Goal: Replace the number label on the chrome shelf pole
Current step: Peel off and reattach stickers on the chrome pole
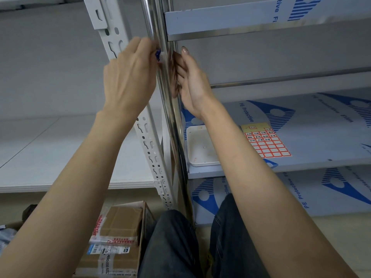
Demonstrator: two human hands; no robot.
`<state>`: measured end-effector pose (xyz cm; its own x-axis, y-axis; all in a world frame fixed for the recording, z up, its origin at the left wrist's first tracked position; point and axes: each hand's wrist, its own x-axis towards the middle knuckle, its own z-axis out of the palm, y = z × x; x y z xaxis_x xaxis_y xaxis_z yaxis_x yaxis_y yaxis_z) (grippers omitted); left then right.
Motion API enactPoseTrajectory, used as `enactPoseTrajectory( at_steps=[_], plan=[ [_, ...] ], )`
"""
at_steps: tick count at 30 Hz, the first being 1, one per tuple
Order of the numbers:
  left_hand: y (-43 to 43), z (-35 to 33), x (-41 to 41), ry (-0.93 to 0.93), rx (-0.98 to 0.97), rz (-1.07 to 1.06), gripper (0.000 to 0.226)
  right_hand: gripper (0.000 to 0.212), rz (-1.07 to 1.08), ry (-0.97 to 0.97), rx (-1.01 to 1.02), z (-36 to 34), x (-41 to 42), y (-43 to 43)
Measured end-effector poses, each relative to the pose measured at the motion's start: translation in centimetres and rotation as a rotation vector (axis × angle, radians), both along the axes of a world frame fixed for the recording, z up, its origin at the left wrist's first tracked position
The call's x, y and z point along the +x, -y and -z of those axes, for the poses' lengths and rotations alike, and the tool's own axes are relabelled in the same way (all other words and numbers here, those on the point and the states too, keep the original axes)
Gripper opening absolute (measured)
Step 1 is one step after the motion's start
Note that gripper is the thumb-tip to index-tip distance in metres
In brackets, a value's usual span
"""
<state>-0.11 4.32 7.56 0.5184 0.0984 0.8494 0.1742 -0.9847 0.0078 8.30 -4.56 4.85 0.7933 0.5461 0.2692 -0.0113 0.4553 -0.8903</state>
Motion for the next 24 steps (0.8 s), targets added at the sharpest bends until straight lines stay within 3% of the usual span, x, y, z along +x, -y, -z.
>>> enactPoseTrajectory(
  at_steps=[6,12,16,24],
  plan=[
    [-1.1,-0.2,-0.8,0.115,-0.288,0.22,0.026,0.041,0.028,-0.002,0.028,0.1,-0.3,0.0],
    [0.8,1.8,-1.9,-0.017,-1.061,0.627,0.019,0.019,0.151,0.067,-0.006,0.9,-0.9,0.9],
    [1.5,4.1,-2.3,-0.086,-1.368,0.763,0.021,0.023,0.216,0.131,-0.07,2.0,-2.1,3.4],
    [3.0,6.9,-2.3,-0.167,-1.648,0.914,0.043,0.017,0.057,0.195,-0.162,3.3,-4.5,6.5]
  ],
)
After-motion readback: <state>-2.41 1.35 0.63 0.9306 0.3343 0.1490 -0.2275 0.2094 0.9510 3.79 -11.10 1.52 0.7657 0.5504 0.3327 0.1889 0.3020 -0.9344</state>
